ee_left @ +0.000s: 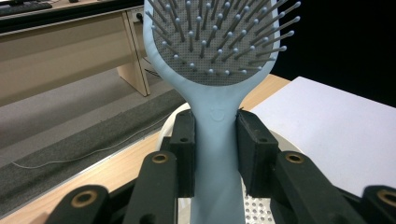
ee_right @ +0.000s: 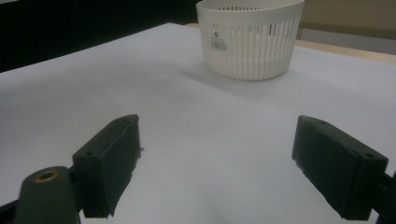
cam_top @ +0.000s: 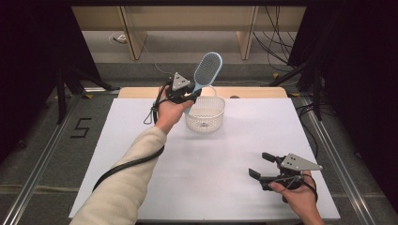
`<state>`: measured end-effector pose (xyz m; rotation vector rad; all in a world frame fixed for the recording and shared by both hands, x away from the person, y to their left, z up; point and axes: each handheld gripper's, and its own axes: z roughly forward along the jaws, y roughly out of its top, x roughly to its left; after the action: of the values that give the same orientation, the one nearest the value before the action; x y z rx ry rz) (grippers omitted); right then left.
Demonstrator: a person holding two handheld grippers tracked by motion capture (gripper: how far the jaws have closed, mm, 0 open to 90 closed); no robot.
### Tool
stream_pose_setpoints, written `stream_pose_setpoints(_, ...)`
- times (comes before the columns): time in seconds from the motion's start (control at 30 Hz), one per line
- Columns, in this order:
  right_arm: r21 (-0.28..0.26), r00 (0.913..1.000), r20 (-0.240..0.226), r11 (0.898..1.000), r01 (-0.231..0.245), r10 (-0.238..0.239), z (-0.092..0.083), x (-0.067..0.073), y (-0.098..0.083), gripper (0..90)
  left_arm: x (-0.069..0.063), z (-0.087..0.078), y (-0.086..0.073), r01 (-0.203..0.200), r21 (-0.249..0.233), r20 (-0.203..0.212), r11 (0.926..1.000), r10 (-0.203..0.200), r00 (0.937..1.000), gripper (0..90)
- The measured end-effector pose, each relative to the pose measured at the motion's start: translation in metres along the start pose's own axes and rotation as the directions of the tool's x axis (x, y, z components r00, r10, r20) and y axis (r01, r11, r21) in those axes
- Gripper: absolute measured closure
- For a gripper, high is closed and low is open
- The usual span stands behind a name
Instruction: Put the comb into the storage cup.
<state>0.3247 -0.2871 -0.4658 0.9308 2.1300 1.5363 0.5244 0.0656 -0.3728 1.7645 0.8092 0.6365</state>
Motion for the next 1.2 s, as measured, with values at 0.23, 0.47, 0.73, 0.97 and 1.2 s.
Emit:
stream_pose_setpoints(0.23,0.0,1.0,-0.001,1.0,0.0,0.0,0.0,0.0,0.0,16.3,0.0,0.003,0.0,0.001,-0.003,0.004,1.0,-0.001,1.0,69.6)
stream_pose_setpoints(0.47,0.002,1.0,-0.001,1.0,0.0,0.0,0.0,0.0,0.0,16.3,-0.002,0.006,0.0,0.001,-0.005,0.006,1.0,-0.001,1.0,69.6)
stream_pose_setpoints(0.73,-0.001,1.0,-0.001,1.0,0.002,-0.002,0.0,0.0,0.0,16.3,-0.003,0.009,-0.001,-0.001,0.0,0.006,1.0,0.001,1.0,69.6)
stream_pose_setpoints(0.97,0.0,1.0,-0.003,1.0,0.0,0.0,0.0,0.0,0.0,16.3,-0.003,0.012,-0.001,-0.004,0.007,0.01,1.0,0.004,0.9999,69.6)
stream_pose_setpoints(1.2,-0.003,1.0,-0.003,1.0,0.001,-0.001,0.0,0.0,0.0,16.3,-0.003,0.014,-0.002,-0.004,0.011,0.011,0.9999,0.004,0.9999,69.6)
